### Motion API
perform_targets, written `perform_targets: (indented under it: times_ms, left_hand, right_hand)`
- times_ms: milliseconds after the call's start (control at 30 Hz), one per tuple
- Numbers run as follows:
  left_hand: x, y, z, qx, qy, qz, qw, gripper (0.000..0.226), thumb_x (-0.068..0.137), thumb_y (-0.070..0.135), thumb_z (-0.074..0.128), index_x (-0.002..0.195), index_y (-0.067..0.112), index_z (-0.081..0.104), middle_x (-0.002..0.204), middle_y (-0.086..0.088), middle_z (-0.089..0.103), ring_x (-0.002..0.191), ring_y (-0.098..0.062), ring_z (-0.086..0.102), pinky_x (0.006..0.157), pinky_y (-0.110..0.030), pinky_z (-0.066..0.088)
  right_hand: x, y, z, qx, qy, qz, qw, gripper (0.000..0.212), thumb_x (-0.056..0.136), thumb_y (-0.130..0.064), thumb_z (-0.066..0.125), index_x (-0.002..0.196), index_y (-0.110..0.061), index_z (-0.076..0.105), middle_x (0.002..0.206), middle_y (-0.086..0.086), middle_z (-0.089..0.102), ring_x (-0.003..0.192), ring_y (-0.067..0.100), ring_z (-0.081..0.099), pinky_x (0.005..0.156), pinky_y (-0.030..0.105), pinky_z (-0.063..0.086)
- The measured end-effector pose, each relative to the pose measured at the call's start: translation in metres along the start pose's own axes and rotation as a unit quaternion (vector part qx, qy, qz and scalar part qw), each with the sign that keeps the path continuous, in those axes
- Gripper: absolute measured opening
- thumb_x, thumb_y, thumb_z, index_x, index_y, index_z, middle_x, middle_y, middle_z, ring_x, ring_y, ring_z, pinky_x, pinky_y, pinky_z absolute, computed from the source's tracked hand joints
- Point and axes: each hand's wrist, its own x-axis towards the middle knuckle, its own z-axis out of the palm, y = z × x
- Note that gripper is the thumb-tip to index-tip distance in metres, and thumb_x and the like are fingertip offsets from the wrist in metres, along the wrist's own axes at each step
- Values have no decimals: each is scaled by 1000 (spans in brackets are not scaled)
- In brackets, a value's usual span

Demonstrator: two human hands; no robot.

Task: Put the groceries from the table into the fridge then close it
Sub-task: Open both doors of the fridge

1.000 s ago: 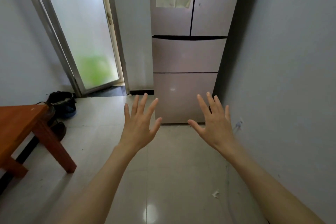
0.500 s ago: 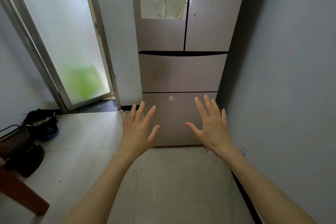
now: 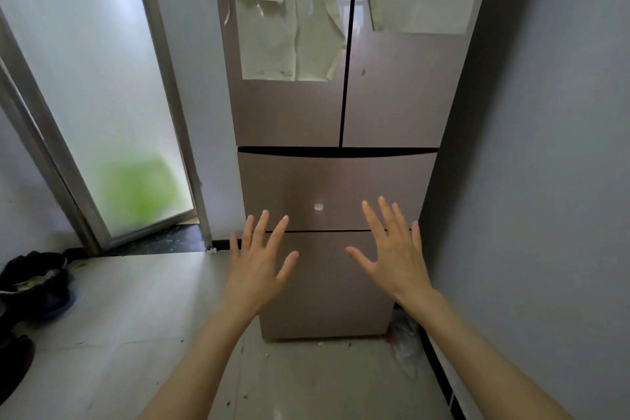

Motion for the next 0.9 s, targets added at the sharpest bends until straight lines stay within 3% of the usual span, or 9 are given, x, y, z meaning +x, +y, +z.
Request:
perform_targets:
  times_ms: [133,267,333,400,467,533,667,833,900]
  left_hand:
    - [48,-9,35,-10,-43,-2,999,82,72,68,-2,148,35,2,158,-1,-7,144,-22,-16,112,-43,-12]
    - [117,-18,58,-49,-78,2,996,64,94,55,27,148,34,2,158,0,-9,143,-20,-17,115,-46,-8]
    - [156,-21,61,-81,-79,16,993,61,96,49,31,148,34,3,158,2,-7,144,-18,-15,115,-43,-7]
    - [192,-24,64,-139,-73,20,987,61,96,46,35,148,33,7,158,2,-2,145,-18,-9,117,-40,-2]
    - [226,-26,66,-264,-84,-16,961,61,96,41,42,148,28,14,158,-1,7,145,-18,2,117,-37,7]
    - [255,-25,67,-411,-123,-98,898,61,95,37,47,147,24,19,156,-2,17,143,-18,16,114,-35,18]
    - [300,-24,81,-668,-179,-278,666,59,93,35,51,145,19,27,151,-6,29,137,-26,31,108,-45,31]
    - [347,-13,100,-725,-160,-331,583,59,94,31,52,144,11,29,146,-13,37,132,-29,39,104,-43,36]
    - [362,-5,106,-758,-152,-347,531,62,93,35,50,145,8,27,146,-14,37,131,-30,40,102,-42,37]
  right_hand:
    - [47,14,28,-2,-11,8,1000,80,89,-59,41,142,-35,-15,157,-1,-13,143,18,-16,114,47,-7]
    - [107,27,55,-12,0,28,1000,78,90,-56,41,145,-34,-11,157,-1,-12,143,17,-16,114,47,-6]
    - [140,29,64,-16,7,39,999,77,91,-56,40,145,-34,-11,157,-1,-13,142,16,-17,114,46,-7]
    - [172,30,71,-21,9,42,999,77,91,-56,38,144,-34,-13,156,-1,-14,142,16,-18,114,46,-7]
    - [202,31,75,-23,16,44,999,75,93,-53,38,144,-33,-14,156,-1,-15,142,17,-17,114,46,-7]
    - [227,34,77,-26,22,47,998,73,94,-50,39,146,-32,-9,157,0,-13,143,19,-15,115,47,-5]
    - [264,50,84,-29,18,63,997,70,94,-48,39,148,-32,-2,157,0,-11,144,20,-12,115,46,-2]
    - [301,75,101,-14,-4,66,998,69,95,-47,39,148,-30,0,156,0,-13,142,19,-17,116,48,-3]
    - [318,88,105,-34,47,39,998,68,93,-44,46,148,-26,10,156,3,-6,141,20,-13,115,55,3]
